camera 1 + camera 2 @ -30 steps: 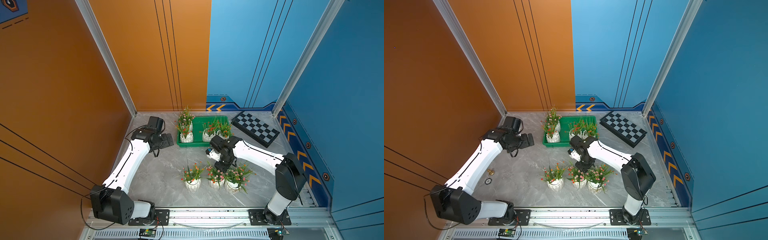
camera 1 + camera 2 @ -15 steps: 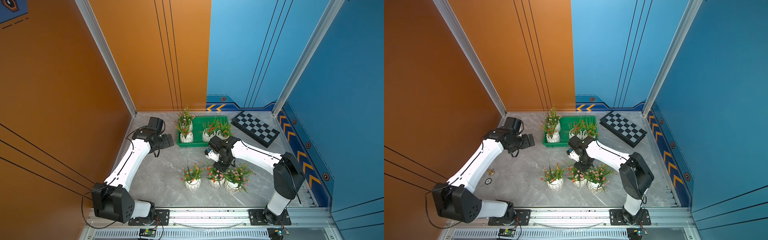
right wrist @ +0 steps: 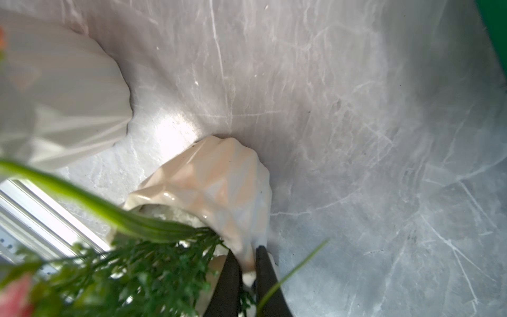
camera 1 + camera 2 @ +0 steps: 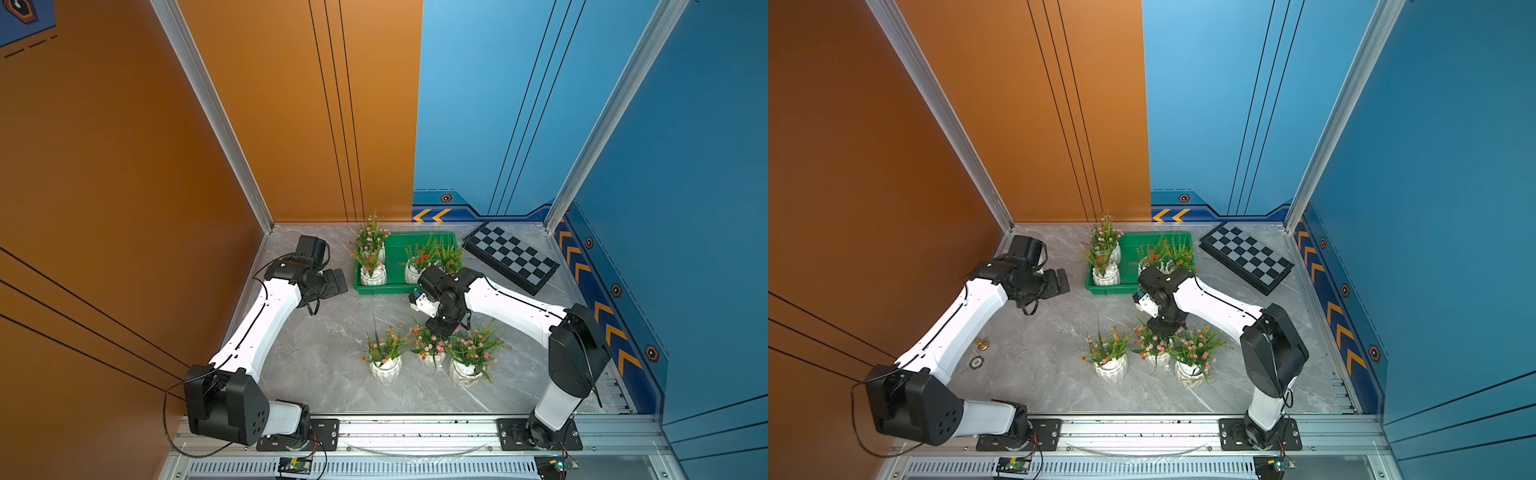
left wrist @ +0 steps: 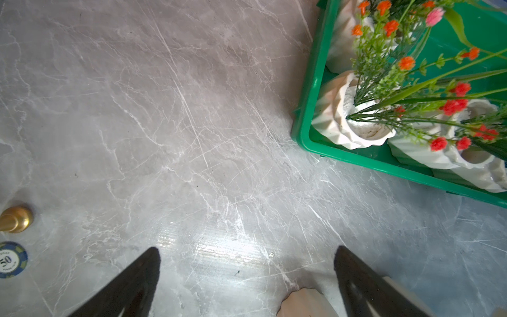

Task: Put the potted gypsophila into the storage box
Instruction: Pick up the baby's breath potted plant from the center of the board.

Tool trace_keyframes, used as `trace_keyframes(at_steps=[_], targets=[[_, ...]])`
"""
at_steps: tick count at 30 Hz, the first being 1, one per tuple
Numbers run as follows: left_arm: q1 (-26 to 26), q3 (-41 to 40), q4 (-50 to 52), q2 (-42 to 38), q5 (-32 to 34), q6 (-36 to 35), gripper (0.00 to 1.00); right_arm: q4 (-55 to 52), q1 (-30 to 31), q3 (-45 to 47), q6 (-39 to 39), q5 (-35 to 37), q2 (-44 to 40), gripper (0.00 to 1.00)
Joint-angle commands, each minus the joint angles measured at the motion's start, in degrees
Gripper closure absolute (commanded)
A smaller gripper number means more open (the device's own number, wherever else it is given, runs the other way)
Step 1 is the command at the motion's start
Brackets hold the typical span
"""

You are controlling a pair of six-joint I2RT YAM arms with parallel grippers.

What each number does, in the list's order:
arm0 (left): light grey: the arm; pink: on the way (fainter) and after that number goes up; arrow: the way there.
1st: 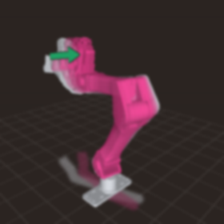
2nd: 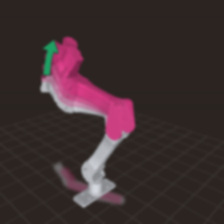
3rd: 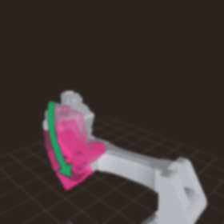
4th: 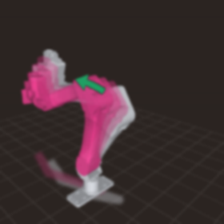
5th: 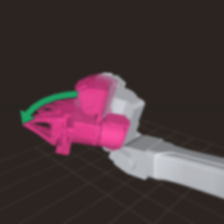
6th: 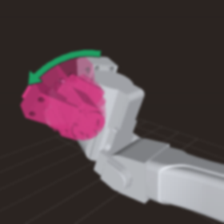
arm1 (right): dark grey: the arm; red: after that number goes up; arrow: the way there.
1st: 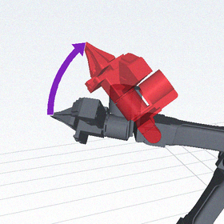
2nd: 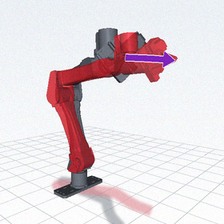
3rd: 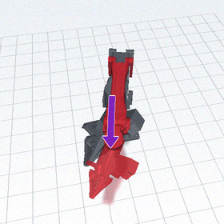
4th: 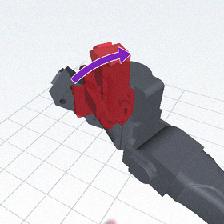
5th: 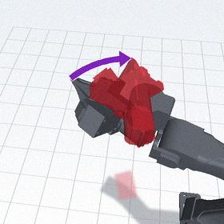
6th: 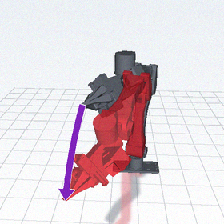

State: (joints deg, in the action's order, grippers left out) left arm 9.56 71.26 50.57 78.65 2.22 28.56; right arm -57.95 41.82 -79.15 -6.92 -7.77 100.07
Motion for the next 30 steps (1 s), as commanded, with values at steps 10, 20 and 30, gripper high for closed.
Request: trace_keyframes(at_steps=[10, 20, 30], targets=[[-0.78, -1.48, -0.20, 0.16, -1.43, 0.43, 0.00, 1.00, -4.58, -4.91, 2.08, -4.36, -2.39, 0.89], [-1.14, -1.30, -0.19, 0.35, -1.60, 0.36, 0.00, 1.61, -7.63, -8.99, 5.35, -6.07, -2.31, 0.90], [-1.43, -1.42, -0.18, 0.19, -1.69, 0.18, 0.00, 1.52, -10.86, -16.20, 10.92, -9.18, -2.48, 0.90]])
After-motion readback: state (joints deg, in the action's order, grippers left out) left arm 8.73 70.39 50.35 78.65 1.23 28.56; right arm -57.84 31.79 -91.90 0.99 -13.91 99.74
